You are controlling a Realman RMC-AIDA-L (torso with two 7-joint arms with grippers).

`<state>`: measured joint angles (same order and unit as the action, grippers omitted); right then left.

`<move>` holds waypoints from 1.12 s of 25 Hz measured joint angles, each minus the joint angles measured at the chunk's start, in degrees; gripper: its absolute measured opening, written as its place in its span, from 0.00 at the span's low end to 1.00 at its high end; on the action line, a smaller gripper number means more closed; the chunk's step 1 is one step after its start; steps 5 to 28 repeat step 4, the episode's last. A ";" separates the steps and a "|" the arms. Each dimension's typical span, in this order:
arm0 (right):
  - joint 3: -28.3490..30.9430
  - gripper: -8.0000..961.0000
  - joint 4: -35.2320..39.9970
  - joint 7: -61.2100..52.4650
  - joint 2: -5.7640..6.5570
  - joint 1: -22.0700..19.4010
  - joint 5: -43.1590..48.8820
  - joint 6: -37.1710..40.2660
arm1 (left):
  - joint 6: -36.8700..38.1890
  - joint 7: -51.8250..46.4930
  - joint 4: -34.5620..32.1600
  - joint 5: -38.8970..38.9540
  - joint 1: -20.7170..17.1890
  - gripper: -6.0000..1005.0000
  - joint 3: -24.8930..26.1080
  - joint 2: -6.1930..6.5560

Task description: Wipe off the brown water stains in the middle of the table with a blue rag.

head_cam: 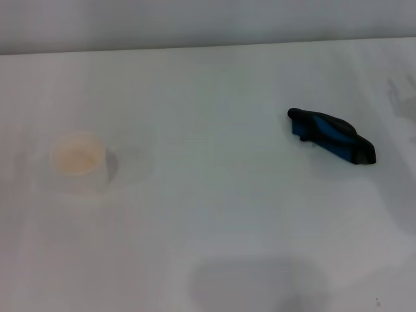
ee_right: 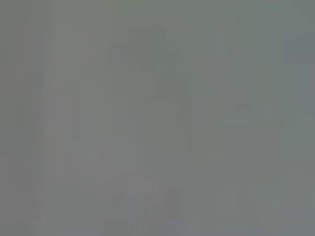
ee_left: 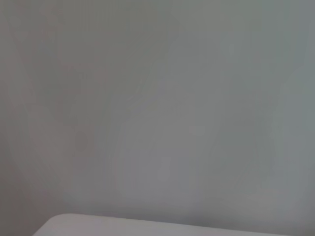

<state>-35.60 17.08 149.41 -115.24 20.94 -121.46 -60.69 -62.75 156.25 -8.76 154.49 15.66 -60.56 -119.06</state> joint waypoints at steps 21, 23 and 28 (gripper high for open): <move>0.00 0.45 -0.42 0.00 -0.04 -0.03 0.00 -0.20 | -0.12 0.01 0.06 0.00 0.06 0.87 0.00 0.05; 0.00 0.45 -0.42 0.00 -0.04 -0.03 0.00 -0.20 | -0.12 0.01 0.06 0.00 0.06 0.87 0.00 0.05; 0.00 0.45 -0.42 0.00 -0.04 -0.03 0.00 -0.20 | -0.12 0.01 0.06 0.00 0.06 0.87 0.00 0.05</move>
